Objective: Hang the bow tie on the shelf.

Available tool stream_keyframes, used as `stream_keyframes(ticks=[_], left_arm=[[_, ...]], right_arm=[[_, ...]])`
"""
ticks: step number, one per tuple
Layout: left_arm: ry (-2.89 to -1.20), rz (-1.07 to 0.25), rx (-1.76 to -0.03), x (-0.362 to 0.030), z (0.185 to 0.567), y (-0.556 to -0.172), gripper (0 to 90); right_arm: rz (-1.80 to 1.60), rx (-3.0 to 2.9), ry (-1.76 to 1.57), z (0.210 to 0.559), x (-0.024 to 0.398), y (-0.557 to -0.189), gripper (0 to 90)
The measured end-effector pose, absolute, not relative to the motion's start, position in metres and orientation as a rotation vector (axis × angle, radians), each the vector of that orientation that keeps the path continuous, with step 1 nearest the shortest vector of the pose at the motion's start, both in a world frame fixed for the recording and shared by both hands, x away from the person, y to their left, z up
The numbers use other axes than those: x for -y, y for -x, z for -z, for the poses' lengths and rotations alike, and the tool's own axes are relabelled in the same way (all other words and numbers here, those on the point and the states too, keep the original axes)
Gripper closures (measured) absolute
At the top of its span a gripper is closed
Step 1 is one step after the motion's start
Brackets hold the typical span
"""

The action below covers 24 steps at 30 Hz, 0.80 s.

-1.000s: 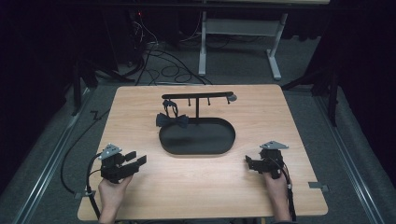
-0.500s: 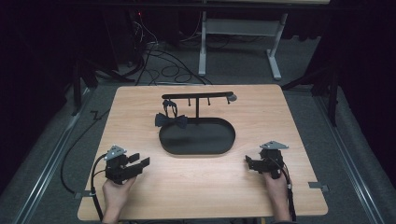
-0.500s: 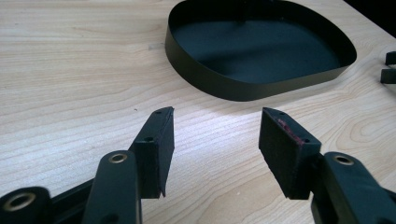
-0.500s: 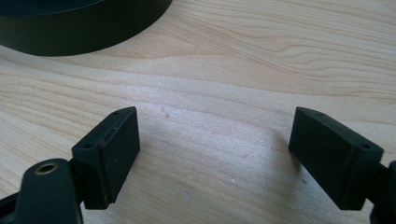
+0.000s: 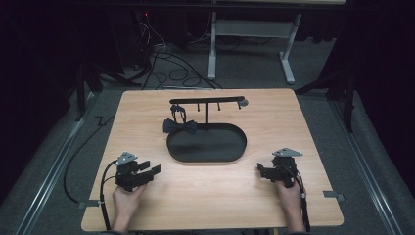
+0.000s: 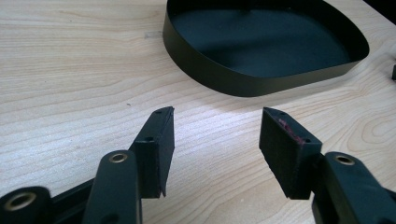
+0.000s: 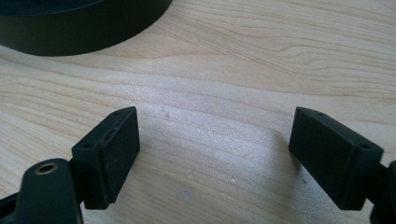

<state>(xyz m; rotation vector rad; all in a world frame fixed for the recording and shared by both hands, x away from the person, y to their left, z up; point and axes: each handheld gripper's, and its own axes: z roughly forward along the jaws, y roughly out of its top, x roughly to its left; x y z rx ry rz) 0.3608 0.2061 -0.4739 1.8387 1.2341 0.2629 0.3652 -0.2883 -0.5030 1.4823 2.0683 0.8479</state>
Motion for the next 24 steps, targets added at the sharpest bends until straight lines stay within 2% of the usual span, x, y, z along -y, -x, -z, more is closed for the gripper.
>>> stream_keyframes(ticks=[24], left_arm=[[-1.849,-0.252,-1.277,-0.197,0.492,-0.377,45.7]], right_arm=[[-0.847,-2.068,-1.483,0.503,0.288,-0.365,17.4]])
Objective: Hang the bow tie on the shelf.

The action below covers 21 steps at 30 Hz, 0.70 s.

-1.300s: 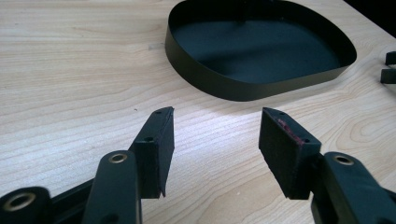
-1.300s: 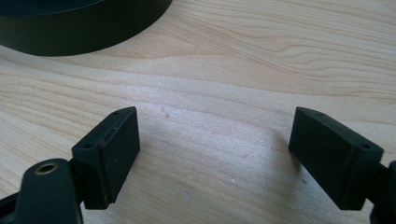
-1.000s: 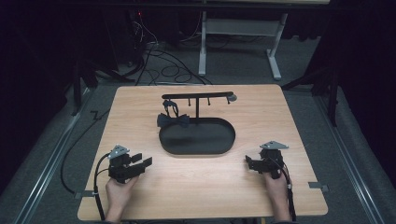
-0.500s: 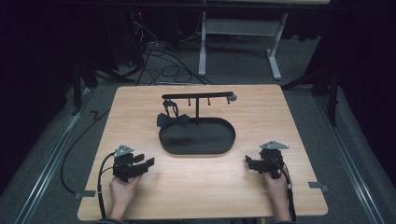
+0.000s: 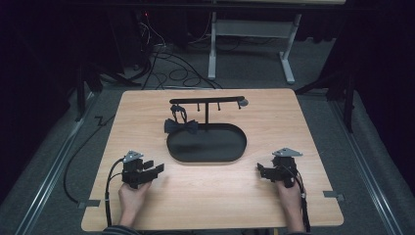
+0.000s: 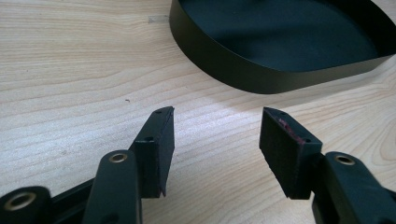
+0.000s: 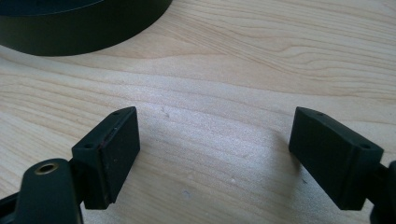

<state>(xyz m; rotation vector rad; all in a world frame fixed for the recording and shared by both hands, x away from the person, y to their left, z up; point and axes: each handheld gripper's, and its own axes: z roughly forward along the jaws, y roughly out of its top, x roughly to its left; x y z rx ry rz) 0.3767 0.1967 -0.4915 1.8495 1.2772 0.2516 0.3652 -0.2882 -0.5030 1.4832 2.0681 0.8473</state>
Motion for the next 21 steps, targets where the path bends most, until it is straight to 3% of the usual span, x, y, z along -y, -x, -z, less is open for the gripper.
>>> stream_keyframes(ticks=[21], left_arm=[[-1.91,-0.38,-1.287,-0.187,0.5,-0.381,44.8]], right_arm=[[-0.847,-2.068,-1.482,0.503,0.288,-0.365,17.5]])
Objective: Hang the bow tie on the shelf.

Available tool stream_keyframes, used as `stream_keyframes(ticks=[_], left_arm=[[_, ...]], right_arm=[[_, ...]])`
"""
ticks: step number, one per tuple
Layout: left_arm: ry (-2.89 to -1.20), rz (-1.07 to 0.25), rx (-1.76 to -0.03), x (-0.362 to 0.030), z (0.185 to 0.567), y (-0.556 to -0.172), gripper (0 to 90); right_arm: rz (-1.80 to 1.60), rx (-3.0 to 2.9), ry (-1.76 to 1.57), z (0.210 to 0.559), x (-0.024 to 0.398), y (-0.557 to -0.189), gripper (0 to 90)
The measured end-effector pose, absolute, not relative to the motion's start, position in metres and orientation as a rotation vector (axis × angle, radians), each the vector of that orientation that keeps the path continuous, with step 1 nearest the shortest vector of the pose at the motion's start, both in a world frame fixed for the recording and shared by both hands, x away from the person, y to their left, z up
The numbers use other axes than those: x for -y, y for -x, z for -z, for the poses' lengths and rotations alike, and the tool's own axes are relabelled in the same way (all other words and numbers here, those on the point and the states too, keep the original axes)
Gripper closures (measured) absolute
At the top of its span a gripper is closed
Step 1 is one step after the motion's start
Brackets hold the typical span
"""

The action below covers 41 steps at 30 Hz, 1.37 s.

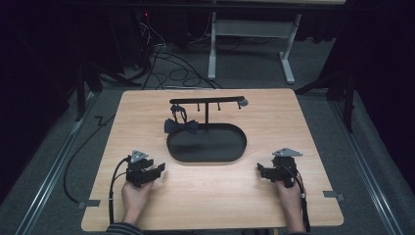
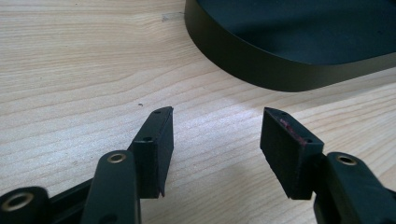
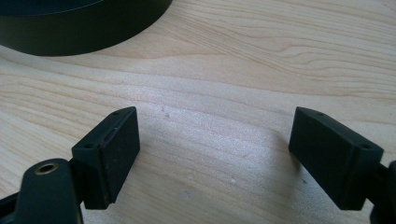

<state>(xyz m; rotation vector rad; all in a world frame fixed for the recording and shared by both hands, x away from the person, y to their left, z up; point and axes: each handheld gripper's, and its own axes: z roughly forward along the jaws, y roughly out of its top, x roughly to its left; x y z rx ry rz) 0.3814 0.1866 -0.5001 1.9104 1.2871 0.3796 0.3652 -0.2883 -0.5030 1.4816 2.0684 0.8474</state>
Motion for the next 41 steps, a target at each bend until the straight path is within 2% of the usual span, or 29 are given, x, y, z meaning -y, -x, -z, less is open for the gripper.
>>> stream_keyframes(ticks=[17,21,41], left_arm=[[-1.967,-0.479,-1.283,-0.179,0.504,-0.382,42.8],[-2.002,-0.542,-1.254,-0.172,0.506,-0.379,40.2],[-1.99,-0.548,-1.268,-0.172,0.507,-0.378,34.1]], right_arm=[[-0.847,-2.068,-1.482,0.503,0.288,-0.365,17.4],[-0.847,-2.068,-1.482,0.503,0.288,-0.365,17.4],[-0.848,-2.071,-1.477,0.503,0.289,-0.365,17.4]])
